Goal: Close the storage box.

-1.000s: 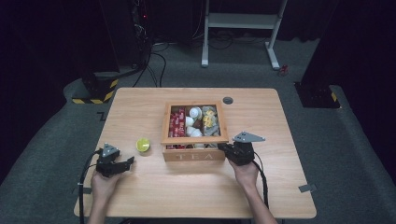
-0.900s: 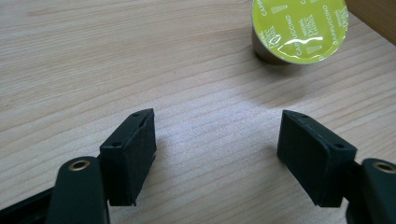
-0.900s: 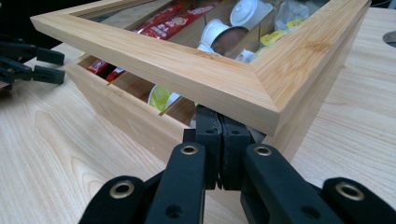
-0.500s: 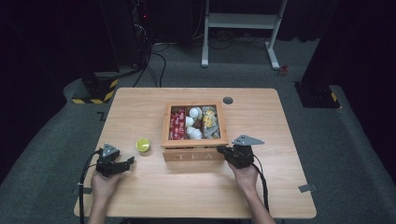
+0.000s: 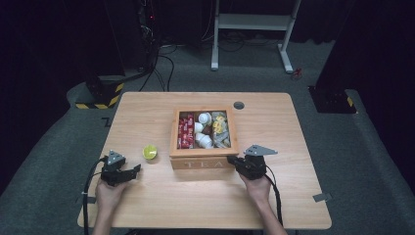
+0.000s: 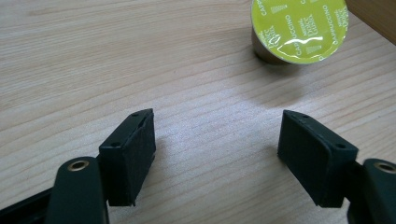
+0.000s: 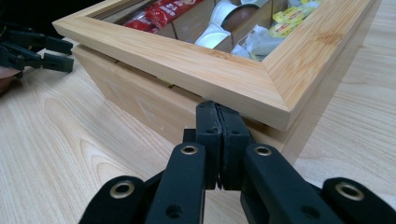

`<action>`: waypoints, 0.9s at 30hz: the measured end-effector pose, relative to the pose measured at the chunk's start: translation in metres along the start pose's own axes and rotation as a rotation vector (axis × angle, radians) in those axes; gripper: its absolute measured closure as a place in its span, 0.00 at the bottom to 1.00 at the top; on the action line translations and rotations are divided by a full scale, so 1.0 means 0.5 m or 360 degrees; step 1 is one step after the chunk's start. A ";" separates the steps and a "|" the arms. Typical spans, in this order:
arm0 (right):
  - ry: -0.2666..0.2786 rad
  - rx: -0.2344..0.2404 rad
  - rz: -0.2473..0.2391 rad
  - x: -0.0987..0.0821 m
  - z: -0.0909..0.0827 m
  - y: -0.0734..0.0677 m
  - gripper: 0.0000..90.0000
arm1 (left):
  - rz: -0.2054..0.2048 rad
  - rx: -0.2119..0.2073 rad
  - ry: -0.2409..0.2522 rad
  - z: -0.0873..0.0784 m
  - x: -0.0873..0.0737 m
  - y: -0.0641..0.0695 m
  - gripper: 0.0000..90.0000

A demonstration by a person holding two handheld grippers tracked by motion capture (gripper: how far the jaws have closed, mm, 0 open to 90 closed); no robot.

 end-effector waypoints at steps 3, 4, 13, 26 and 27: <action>-0.0016 -0.0006 0.0000 -0.004 0.001 -0.001 0.98 | -0.0003 -0.0002 0.0000 0.000 0.000 0.001 0.31; -0.0016 -0.0006 0.0000 -0.004 0.001 -0.001 0.98 | -0.0003 -0.0003 -0.0001 0.000 0.000 0.001 0.31; -0.0055 -0.0022 -0.0018 -0.016 0.001 -0.003 0.98 | -0.0001 -0.0002 0.0000 0.000 0.000 0.000 0.31; 0.0054 -0.0064 -0.0043 0.009 -0.049 0.003 0.97 | 0.0000 -0.0001 0.0000 0.000 0.000 0.000 0.31; 0.0061 -0.0069 -0.0044 0.013 -0.051 0.005 0.97 | 0.0000 -0.0001 0.0000 0.000 0.000 0.000 0.31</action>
Point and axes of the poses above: each handheld gripper's, and its own axes: z roughly forward along the jaws, x roughly out of its top, y roughly to its right, the point moved 7 cm from there along z, roughly forward along the jaws, and after that the axes turned 10 degrees about x, right-handed, at the moved point
